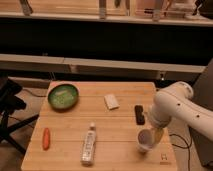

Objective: Place the ceramic cup in the ceramic bowl

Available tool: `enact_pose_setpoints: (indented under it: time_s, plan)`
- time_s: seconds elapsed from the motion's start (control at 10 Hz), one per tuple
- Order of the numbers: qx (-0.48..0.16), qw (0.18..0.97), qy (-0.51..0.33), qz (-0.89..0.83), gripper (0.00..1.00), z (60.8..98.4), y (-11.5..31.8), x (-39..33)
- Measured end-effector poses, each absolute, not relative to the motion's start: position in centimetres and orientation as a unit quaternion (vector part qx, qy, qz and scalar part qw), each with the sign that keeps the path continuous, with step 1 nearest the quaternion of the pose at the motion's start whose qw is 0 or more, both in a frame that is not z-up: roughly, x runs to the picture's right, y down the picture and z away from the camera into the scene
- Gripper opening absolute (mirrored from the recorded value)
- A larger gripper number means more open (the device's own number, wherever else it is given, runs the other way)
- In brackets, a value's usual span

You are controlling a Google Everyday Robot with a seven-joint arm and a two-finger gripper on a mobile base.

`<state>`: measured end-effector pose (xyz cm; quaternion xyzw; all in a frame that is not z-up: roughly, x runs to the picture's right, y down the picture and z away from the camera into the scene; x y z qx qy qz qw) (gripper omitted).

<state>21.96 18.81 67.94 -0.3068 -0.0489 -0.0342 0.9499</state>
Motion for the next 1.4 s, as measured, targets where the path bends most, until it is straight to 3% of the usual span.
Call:
enact_pose_setpoints:
  time_s: [1.4]
  plan:
    - [-0.322,0.944,-0.062,-0.035,0.8,71.6,21.6,21.4]
